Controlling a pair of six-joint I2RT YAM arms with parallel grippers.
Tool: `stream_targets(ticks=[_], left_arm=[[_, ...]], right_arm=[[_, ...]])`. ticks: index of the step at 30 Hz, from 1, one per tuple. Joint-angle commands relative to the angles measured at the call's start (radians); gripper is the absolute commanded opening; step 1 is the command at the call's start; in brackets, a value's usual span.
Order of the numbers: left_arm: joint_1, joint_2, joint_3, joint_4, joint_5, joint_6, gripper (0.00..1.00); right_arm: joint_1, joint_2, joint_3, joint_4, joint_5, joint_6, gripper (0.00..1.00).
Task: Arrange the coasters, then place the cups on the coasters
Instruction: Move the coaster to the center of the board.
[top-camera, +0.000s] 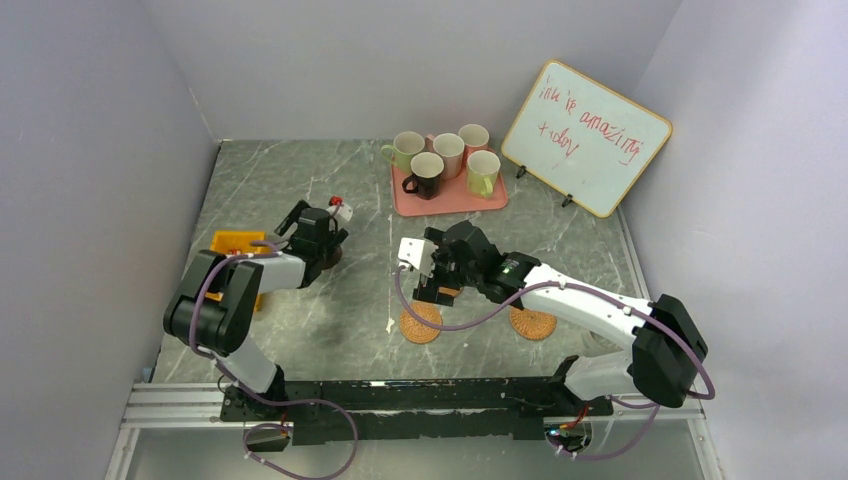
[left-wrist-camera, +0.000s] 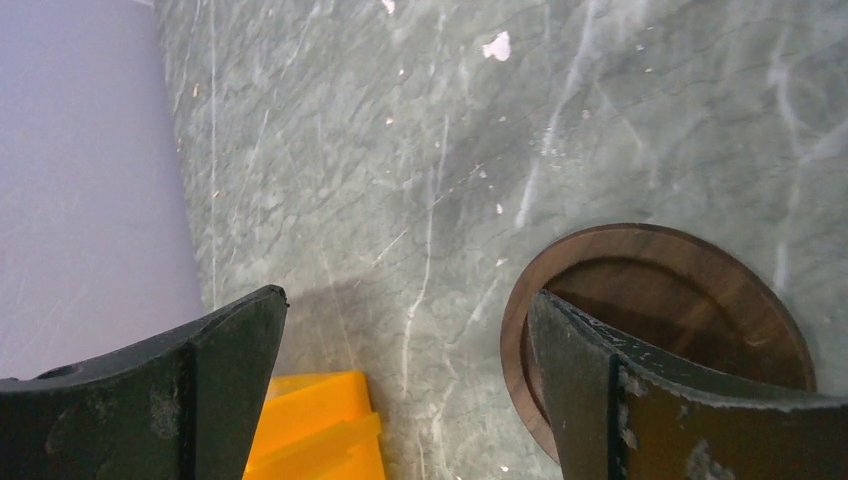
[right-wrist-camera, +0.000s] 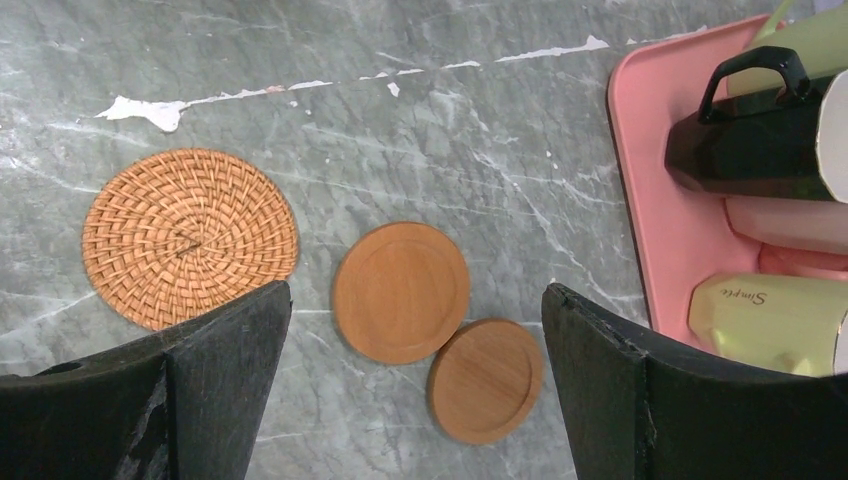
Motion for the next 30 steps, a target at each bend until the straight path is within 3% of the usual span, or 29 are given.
stream_targets(ticks=[1, 17, 30], left_arm=[[0.033, 0.036, 0.011, -0.048, -0.084, 0.022, 0.96], [0.087, 0.058, 0.043, -0.004, -0.096, -0.030, 0.96], [0.093, -0.239, -0.076, 0.022, 0.115, -0.092, 0.96]], right_arm=[[0.000, -0.023, -0.003, 0.061, 0.032, 0.016, 1.00], [-0.001, 0.011, -0.014, 0.119, 0.125, 0.032, 1.00], [-0.037, 0.173, 0.007, 0.181, 0.323, 0.068, 1.00]])
